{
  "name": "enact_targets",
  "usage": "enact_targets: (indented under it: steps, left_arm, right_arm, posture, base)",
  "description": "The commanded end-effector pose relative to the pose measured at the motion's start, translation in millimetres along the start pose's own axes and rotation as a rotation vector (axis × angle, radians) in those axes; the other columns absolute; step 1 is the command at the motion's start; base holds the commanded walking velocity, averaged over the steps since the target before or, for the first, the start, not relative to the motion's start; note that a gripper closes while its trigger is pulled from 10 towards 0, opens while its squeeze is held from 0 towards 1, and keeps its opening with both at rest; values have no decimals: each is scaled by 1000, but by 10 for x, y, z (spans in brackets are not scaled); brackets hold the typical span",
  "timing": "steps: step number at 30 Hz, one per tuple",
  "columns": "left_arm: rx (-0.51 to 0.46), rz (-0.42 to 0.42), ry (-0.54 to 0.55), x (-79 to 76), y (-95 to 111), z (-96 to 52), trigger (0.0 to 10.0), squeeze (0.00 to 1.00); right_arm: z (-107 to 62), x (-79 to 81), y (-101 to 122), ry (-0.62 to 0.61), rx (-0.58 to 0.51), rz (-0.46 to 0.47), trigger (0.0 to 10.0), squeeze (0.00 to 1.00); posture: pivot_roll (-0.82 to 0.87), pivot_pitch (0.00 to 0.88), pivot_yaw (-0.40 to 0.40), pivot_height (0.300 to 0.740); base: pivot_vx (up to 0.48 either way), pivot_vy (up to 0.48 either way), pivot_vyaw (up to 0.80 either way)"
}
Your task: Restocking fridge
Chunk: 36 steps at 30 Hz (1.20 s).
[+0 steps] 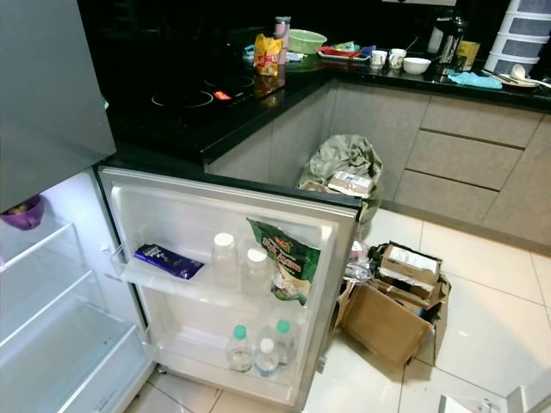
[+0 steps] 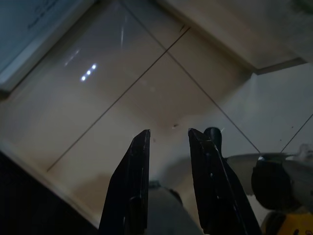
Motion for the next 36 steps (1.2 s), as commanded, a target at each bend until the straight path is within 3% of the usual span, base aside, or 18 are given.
enact_targets:
  steps: [1,26,36]
  left_arm:
    - [20,-14,-5,-7,-62,-7,10000,0]
    - [48,-12,-33,-39,-101,-5,10000,0]
    - [54,-41,-28,-48,-119,-2,10000,0]
  right_arm:
    - [2,4,6,-3,-6,10,10000,0]
    - [-3,-2,18,-4,-25,-18,10000,0]
    - [-2,55,78,67,-73,-25,10000,0]
  posture:
    - [-88,0,-2,740]
    - [-87,0,4,740]
    - [-88,0,3,740]
  base:
    - [0,-300,0]
    - [0,-423,0]
    - [0,-318,232]
Point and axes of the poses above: a point about 5 cm out from each wrist's last joint towards the gripper, its own z axis pointing out of the wrist towards the gripper, its own y axis along the axis of the wrist's last joint, x = y × z, the point moved 2 cm from there along z, pointing out of the wrist towards the gripper, and after that the axes turned 12 degrees about -z, right-handed, at the moved point
